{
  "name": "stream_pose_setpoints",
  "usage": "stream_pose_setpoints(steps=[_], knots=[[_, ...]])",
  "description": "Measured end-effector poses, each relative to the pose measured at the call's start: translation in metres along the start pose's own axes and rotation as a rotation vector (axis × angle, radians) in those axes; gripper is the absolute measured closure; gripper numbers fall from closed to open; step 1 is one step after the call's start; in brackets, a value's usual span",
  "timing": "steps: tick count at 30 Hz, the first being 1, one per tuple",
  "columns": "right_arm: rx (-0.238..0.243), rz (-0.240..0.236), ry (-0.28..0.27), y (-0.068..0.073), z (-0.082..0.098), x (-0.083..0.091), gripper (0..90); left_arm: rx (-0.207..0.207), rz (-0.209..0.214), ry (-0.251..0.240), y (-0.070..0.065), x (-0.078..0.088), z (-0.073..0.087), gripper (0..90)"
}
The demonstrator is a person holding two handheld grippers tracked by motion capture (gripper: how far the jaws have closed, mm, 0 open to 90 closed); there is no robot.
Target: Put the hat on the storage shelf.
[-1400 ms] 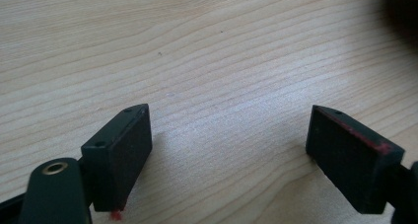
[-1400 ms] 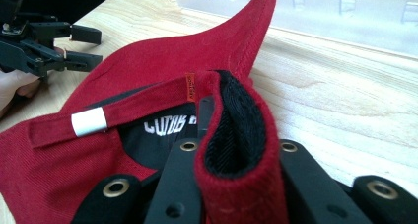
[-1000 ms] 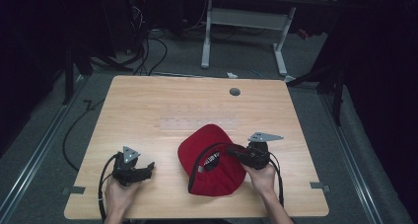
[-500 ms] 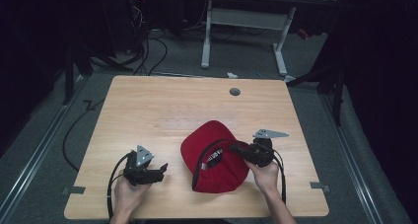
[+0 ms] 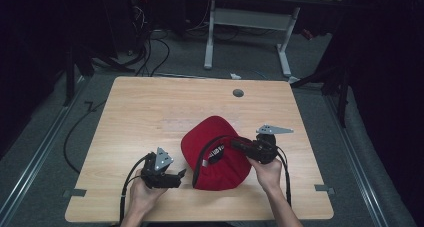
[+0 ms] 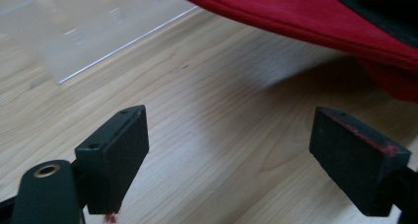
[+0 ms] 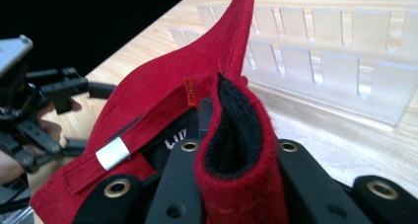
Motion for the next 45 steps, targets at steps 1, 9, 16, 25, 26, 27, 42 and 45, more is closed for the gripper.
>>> stream_pose_setpoints(steps=[1, 9, 16, 25, 26, 27, 42, 45], knots=[[0.000, -0.002, -0.004, 0.001, -0.002, 0.000, 82.9, -0.009, 0.006, 0.005, -0.003, -0.002, 0.001, 15.3], [-0.009, -0.008, -0.018, 0.005, -0.011, -0.001, 82.8, -0.027, 0.033, 0.019, -0.017, -0.010, 0.005, 15.6], [-0.011, 0.007, 0.002, 0.005, -0.011, -0.009, 82.7, -0.048, 0.048, 0.007, -0.026, -0.009, 0.003, 15.5], [0.031, 0.061, 0.049, 0.007, -0.004, -0.012, 82.6, -0.054, 0.051, -0.031, -0.029, 0.001, -0.006, 15.2], [0.043, 0.074, 0.066, 0.007, -0.001, -0.013, 82.5, -0.055, 0.050, -0.034, -0.028, 0.002, -0.007, 14.8], [0.046, 0.081, 0.075, 0.007, 0.001, -0.013, 82.5, -0.054, 0.048, -0.039, -0.028, 0.003, -0.008, 14.7], [0.064, 0.097, 0.182, 0.007, 0.022, -0.019, 82.0, -0.103, 0.056, -0.060, -0.031, 0.009, -0.013, 10.9], [0.063, 0.088, 0.200, 0.009, 0.025, -0.022, 81.9, -0.112, 0.065, -0.058, -0.033, 0.011, -0.014, 10.6]])
Point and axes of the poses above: each handheld gripper's, and its own axes: x roughly backward along the jaws, z roughly out of its underside, y roughly to its left, the point moved 10 cm from there along -x, roughly forward along the jaws, and after that the axes turned 6 degrees about y, right-handed, at the moved point
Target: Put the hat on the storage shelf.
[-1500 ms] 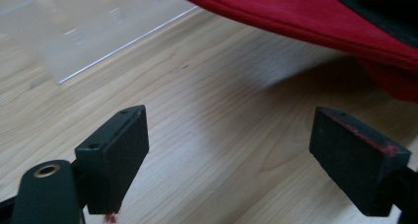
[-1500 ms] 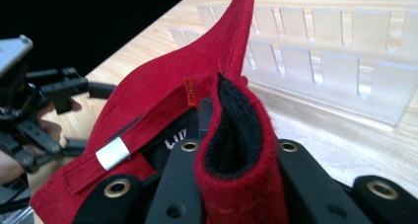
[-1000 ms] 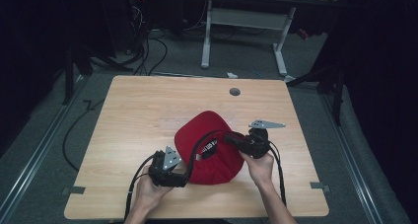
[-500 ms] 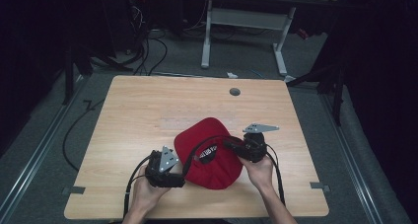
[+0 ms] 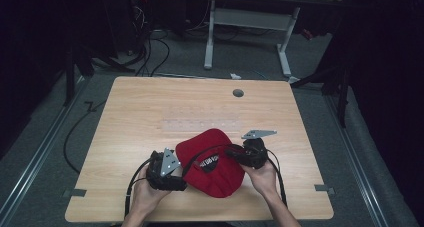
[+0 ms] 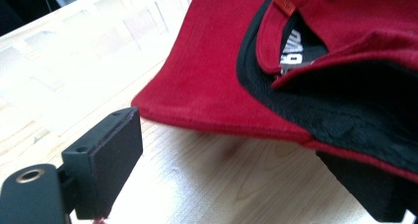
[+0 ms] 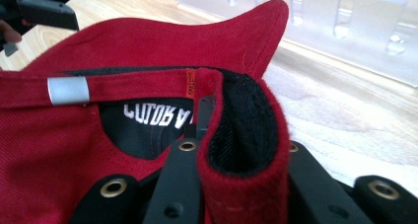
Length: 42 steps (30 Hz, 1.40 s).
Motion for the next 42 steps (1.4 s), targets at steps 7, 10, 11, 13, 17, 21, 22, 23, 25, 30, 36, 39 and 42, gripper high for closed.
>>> stream_pose_setpoints(steps=[7, 10, 11, 13, 17, 21, 22, 23, 25, 30, 36, 39, 42], knots=[[0.022, -0.032, 0.023, 0.008, 0.001, -0.006, 81.7, -0.038, 0.009, 0.007, -0.008, -0.003, 0.001, 11.5], [0.032, -0.052, 0.027, 0.014, 0.000, -0.007, 81.6, -0.055, 0.017, 0.012, -0.012, -0.003, 0.001, 15.7], [0.035, -0.060, 0.030, 0.017, 0.000, -0.007, 81.6, -0.063, 0.020, 0.014, -0.014, -0.003, 0.001, 17.0], [0.044, -0.063, 0.029, 0.021, 0.000, -0.006, 81.6, -0.078, 0.020, 0.010, -0.015, -0.002, 0.000, 20.9], [0.048, -0.089, 0.027, 0.023, 0.000, -0.004, 81.4, -0.079, 0.040, 0.031, -0.017, -0.001, 0.004, 36.5], [0.045, -0.105, 0.022, 0.025, 0.000, -0.003, 81.2, -0.067, 0.099, 0.048, -0.024, 0.005, 0.004, 53.2], [0.040, -0.117, 0.018, 0.024, -0.001, -0.003, 81.1, -0.060, 0.107, 0.044, -0.025, 0.006, 0.002, 59.9], [0.038, -0.125, 0.016, 0.024, -0.001, -0.002, 81.1, -0.062, 0.110, 0.047, -0.025, 0.006, 0.002, 62.8], [0.032, -0.135, 0.014, 0.025, -0.002, -0.002, 80.8, -0.063, 0.120, 0.041, -0.025, 0.009, -0.003, 69.4], [0.025, -0.162, -0.018, 0.026, -0.006, 0.002, 77.8, -0.062, 0.138, 0.025, -0.027, 0.015, -0.013, 79.1], [0.021, -0.157, -0.054, 0.025, -0.010, 0.006, 64.7, -0.075, 0.127, 0.003, -0.023, 0.019, -0.019, 80.2], [-0.013, -0.154, -0.092, 0.019, -0.016, 0.014, 57.1, -0.031, 0.128, -0.012, -0.017, 0.021, -0.025, 80.4], [-0.029, -0.119, -0.148, 0.013, -0.025, 0.030, 50.7, -0.012, 0.118, -0.030, -0.012, 0.024, -0.033, 80.5]])
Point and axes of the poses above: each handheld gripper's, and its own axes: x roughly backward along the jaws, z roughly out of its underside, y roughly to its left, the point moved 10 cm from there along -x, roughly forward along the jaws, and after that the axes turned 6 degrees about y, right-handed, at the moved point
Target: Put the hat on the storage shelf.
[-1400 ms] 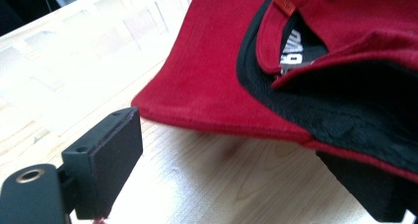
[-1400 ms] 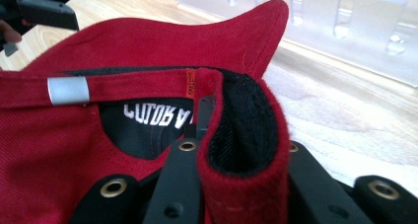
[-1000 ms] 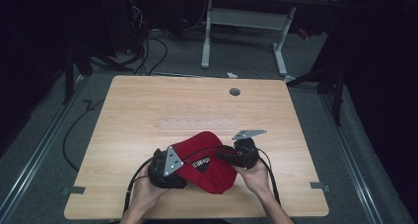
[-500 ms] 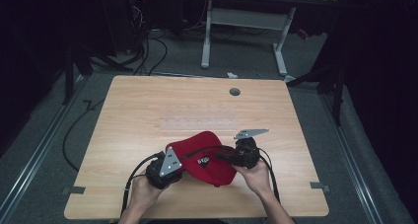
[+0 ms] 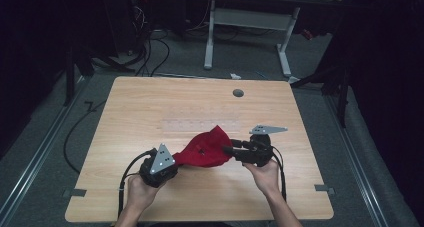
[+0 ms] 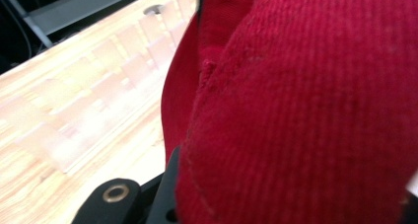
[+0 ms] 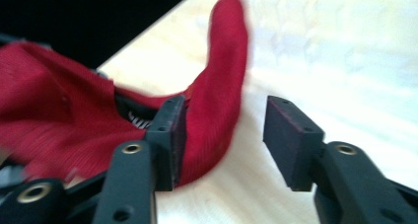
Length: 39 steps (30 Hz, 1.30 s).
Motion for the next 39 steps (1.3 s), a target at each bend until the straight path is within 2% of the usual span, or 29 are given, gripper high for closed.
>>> stream_pose_setpoints(steps=[4, 6, 9, 12, 16, 18, 20, 25, 27, 34, 36, 39], knots=[[-0.012, 0.025, -0.100, -0.007, -0.011, 0.021, 46.0, 0.016, -0.011, -0.017, 0.005, 0.006, -0.008, 80.6], [-0.008, 0.043, -0.135, -0.011, -0.013, 0.029, 44.8, 0.042, -0.013, -0.034, 0.010, 0.009, -0.013, 80.6], [-0.008, 0.067, -0.157, -0.017, -0.010, 0.034, 42.2, 0.081, -0.019, -0.062, 0.019, 0.014, -0.022, 80.6], [0.001, 0.094, -0.129, -0.024, 0.001, 0.030, 40.8, 0.114, -0.021, -0.085, 0.026, 0.018, -0.031, 80.5], [0.020, 0.173, -0.034, -0.041, 0.026, 0.010, 39.9, 0.138, -0.030, -0.101, 0.033, 0.021, -0.041, 80.5], [0.020, 0.232, 0.026, -0.055, 0.041, -0.001, 39.8, 0.153, -0.029, -0.106, 0.036, 0.021, -0.046, 80.5], [0.018, 0.284, 0.056, -0.067, 0.051, -0.007, 39.8, 0.162, -0.033, -0.109, 0.039, 0.022, -0.051, 80.4], [0.026, 0.375, 0.081, -0.087, 0.062, -0.014, 39.7, 0.167, -0.051, -0.121, 0.045, 0.020, -0.061, 80.4], [0.034, 0.397, 0.081, -0.091, 0.064, -0.014, 39.1, 0.175, -0.057, -0.128, 0.047, 0.020, -0.066, 80.3], [0.056, 0.444, 0.111, -0.104, 0.075, -0.017, 38.4, 0.229, -0.051, -0.155, 0.054, 0.020, -0.086, 80.2], [0.050, 0.461, 0.129, -0.111, 0.081, -0.018, 38.3, 0.243, -0.053, -0.158, 0.056, 0.020, -0.089, 80.2], [0.033, 0.479, 0.127, -0.117, 0.085, -0.017, 37.8, 0.254, -0.053, -0.152, 0.060, 0.018, -0.094, 80.1]])
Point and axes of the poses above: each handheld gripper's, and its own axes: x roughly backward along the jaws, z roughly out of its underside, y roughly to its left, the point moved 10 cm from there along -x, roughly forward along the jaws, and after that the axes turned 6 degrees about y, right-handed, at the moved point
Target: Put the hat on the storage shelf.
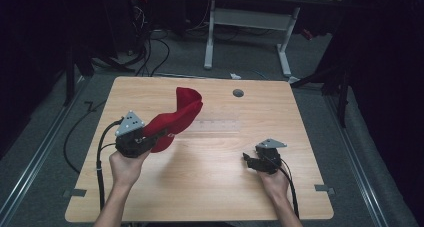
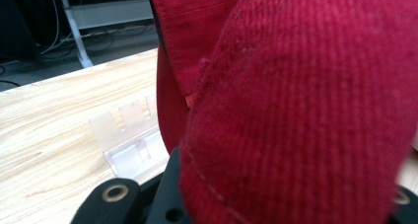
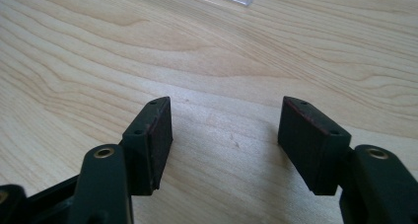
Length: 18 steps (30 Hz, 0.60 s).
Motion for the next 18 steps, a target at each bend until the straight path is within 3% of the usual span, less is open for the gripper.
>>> stream_pose_setpoints(steps=[8, 18], knots=[[0.003, 0.013, 0.002, -0.001, 0.001, 0.000, 36.8, 0.035, 0.006, -0.042, -0.001, 0.001, -0.020, 80.1], [0.001, 0.013, 0.004, 0.000, 0.001, 0.000, 35.7, 0.029, -0.015, -0.088, 0.005, -0.010, -0.046, 80.2]])
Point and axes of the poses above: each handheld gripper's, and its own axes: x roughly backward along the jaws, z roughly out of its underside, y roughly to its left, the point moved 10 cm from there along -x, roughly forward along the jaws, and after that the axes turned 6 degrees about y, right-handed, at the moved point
